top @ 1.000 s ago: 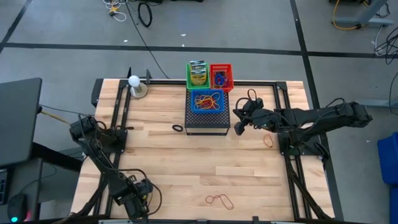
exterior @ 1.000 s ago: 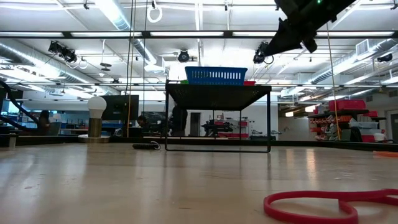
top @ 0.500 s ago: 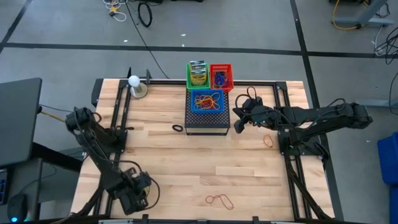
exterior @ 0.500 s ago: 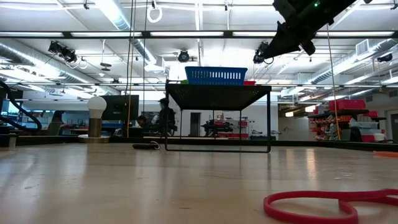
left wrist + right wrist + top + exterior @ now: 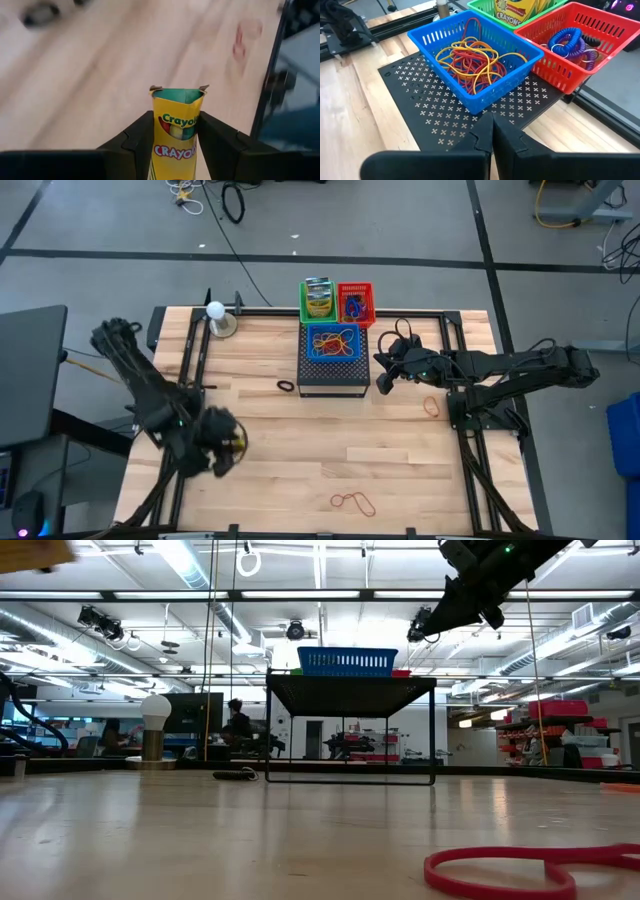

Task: Pick & Place Office Desk Supplies
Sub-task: Put the small box of crayon into the green bin on the shelf

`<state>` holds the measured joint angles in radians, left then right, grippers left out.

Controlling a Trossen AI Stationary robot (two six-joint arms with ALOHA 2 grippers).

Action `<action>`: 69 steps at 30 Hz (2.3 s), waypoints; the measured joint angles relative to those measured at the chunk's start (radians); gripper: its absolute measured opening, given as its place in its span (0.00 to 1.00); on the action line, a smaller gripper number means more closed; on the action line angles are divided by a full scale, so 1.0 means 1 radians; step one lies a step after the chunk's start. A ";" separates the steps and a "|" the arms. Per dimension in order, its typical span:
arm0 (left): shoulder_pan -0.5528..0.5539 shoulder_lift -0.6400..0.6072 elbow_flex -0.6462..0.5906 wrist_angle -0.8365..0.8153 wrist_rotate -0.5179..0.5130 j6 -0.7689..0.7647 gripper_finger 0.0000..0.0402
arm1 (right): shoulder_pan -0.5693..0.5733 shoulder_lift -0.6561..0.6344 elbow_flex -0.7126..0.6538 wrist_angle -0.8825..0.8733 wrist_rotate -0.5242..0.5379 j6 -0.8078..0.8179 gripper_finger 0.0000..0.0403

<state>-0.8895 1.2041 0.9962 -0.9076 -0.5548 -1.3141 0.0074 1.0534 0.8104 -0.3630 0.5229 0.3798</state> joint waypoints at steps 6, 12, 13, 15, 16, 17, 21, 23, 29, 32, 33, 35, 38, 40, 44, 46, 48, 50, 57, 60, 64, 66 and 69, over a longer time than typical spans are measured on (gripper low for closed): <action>0.116 -0.147 0.000 0.018 -0.147 0.101 0.38 | 0.000 0.000 0.000 0.000 0.000 0.000 0.03; 0.265 -0.235 0.000 0.118 -0.357 0.256 0.38 | 0.000 0.000 0.000 0.000 0.000 0.005 0.03; 0.298 -0.240 0.000 0.148 -0.401 0.284 0.38 | 0.000 0.000 0.000 0.000 0.000 0.005 0.03; 0.373 -0.244 0.000 0.220 -0.476 0.367 0.38 | 0.000 0.000 0.000 0.000 0.001 0.007 0.03; 0.416 -0.240 0.000 0.266 -0.508 0.423 0.38 | 0.000 0.000 0.000 0.000 0.001 0.007 0.03; 0.461 -0.229 0.000 0.320 -0.533 0.482 0.38 | 0.000 0.000 0.000 0.000 0.001 0.007 0.03; 0.651 -0.144 0.000 0.599 -0.560 0.746 0.38 | 0.000 0.000 0.000 0.000 0.001 0.008 0.03; 0.735 -0.087 0.000 0.775 -0.553 0.877 0.38 | 0.000 0.000 0.000 0.000 0.001 0.008 0.03; 0.939 0.125 0.000 1.348 -0.296 1.195 0.35 | 0.000 0.000 0.000 0.001 0.001 0.008 0.03; 1.007 0.217 0.000 1.507 -0.214 1.231 0.34 | 0.000 0.000 0.000 0.001 0.001 0.008 0.03; 1.024 0.243 0.000 1.543 -0.206 1.236 0.33 | 0.000 0.000 0.000 0.001 0.001 0.008 0.03; 1.054 0.289 0.000 1.592 -0.205 1.238 0.33 | 0.000 0.000 0.000 0.001 0.001 0.008 0.03; 1.086 0.347 0.000 1.640 -0.205 1.235 0.33 | 0.000 0.000 0.000 0.001 0.001 0.008 0.03; 1.102 0.379 0.000 1.664 -0.203 1.235 0.33 | 0.000 0.000 0.000 0.001 0.001 0.008 0.03; 1.129 0.421 0.000 1.680 -0.204 1.220 0.33 | 0.000 0.000 0.000 0.001 0.001 0.033 0.03; 1.138 0.438 0.000 1.680 -0.211 1.211 0.33 | 0.000 0.000 0.000 0.002 0.002 0.034 0.03; 1.147 0.454 0.000 1.693 -0.222 1.205 0.33 | 0.000 0.000 0.000 0.002 0.001 0.034 0.03; 1.155 0.467 0.000 1.694 -0.222 1.205 0.33 | 0.000 0.000 0.000 0.003 0.004 0.034 0.03; 1.168 0.506 0.000 1.693 -0.209 1.209 0.34 | 0.000 0.000 0.000 0.004 0.005 0.034 0.03; 1.167 0.510 0.000 1.690 -0.206 1.225 0.35 | 0.000 0.000 0.000 0.004 0.006 0.034 0.03; 1.167 0.510 0.000 1.690 -0.206 1.226 0.39 | 0.000 0.000 0.000 0.005 0.006 0.033 0.03; 1.167 0.510 0.000 1.690 -0.206 1.230 0.42 | 0.000 0.000 0.000 0.008 0.006 0.032 0.03; 1.166 0.510 0.000 1.690 -0.206 1.241 0.45 | 0.000 0.000 0.000 0.007 0.006 0.031 0.03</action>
<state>0.2768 1.7142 0.9966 0.7821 -0.7612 -0.0736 0.0078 1.0535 0.8104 -0.3557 0.5285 0.4112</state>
